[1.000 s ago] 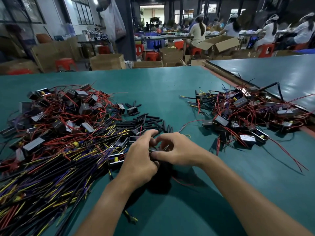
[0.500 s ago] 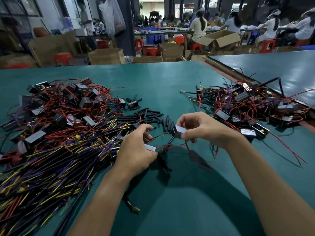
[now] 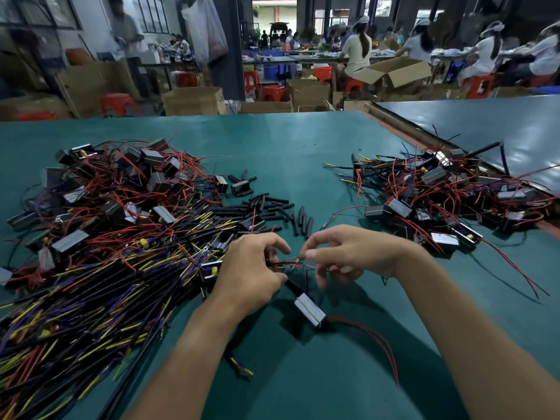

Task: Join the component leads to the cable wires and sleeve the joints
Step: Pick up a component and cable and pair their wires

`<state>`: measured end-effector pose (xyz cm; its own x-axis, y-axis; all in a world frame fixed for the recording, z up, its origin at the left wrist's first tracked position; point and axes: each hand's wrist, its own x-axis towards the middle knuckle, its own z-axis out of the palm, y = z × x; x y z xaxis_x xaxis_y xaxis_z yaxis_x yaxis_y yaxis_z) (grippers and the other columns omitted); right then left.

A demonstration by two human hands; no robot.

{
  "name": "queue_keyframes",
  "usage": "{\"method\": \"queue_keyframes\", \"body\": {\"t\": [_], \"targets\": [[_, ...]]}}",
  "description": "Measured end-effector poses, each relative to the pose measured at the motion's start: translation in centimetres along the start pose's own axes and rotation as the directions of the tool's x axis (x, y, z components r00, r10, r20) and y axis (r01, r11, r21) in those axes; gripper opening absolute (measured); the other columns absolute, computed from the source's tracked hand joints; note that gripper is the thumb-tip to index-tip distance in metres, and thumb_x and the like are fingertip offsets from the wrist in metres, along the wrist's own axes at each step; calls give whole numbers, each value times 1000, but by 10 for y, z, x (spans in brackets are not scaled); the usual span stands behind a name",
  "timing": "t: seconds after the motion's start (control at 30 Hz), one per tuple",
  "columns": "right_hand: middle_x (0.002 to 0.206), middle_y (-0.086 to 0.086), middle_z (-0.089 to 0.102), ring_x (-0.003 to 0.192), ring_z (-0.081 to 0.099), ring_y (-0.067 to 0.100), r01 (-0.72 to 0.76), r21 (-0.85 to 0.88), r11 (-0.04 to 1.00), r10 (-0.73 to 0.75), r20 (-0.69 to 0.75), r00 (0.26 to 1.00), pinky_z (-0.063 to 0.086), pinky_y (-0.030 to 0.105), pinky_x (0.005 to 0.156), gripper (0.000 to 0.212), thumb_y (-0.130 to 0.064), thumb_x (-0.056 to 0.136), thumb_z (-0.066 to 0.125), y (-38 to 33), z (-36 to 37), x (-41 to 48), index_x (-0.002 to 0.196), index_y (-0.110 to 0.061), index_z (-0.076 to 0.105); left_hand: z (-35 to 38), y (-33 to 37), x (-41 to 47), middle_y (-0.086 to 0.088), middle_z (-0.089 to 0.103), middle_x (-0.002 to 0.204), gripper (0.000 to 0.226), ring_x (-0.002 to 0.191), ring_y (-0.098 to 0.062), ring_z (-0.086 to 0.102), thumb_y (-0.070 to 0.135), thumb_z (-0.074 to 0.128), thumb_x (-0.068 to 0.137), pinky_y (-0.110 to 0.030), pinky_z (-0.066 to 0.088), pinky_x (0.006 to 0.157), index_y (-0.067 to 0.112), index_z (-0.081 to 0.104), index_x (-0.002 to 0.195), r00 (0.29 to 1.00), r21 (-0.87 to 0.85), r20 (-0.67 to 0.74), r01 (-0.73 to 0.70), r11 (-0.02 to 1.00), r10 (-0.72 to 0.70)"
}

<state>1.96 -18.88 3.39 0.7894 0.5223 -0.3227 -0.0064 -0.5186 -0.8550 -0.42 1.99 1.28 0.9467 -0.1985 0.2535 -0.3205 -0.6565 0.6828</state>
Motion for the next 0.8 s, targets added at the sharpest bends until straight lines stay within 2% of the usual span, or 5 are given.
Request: {"method": "queue_keyframes", "body": {"t": [0.1,0.37,0.5,0.63,0.8], "targets": [[74,5,73,47,47,5,58,-55,997,-60,-35,998,36,15,43,16,-24,97,60,2,7,5,94,-11,68,2,-1,0,10,59,67,25,65,-7,55,14,85,66,-17,42,55,27,71,82,999,26,-41,-11,1000,12],[73,3,72,56,54,11,161,-8,987,-160,-174,972,42,21,52,24,-22,97,59,-2,10,7,76,-14,66,5,-4,3,8,59,58,13,51,-7,50,21,82,72,-23,42,50,25,70,72,986,-54,-154,51,997,-58],[78,6,72,58,62,12,135,53,989,-135,4,991,51,23,58,20,0,99,47,-1,14,3,94,-8,65,3,-5,6,10,65,58,12,53,-8,59,14,79,75,-25,49,54,24,72,72,967,-156,-250,10,988,-49],[79,6,72,59,65,15,104,14,994,-105,154,982,55,25,60,11,-3,100,48,-6,26,3,103,-5,58,0,0,6,11,67,63,12,57,-3,58,10,79,76,-17,48,59,20,73,74,947,-201,-322,-53,978,-15],[61,-5,67,51,58,11,81,-238,968,-114,-131,985,50,26,58,7,-14,94,62,-5,25,9,90,-19,64,-1,-4,6,11,68,70,37,59,-2,59,-8,69,69,-23,49,59,27,72,80,982,-183,-177,38,982,-71]]}}
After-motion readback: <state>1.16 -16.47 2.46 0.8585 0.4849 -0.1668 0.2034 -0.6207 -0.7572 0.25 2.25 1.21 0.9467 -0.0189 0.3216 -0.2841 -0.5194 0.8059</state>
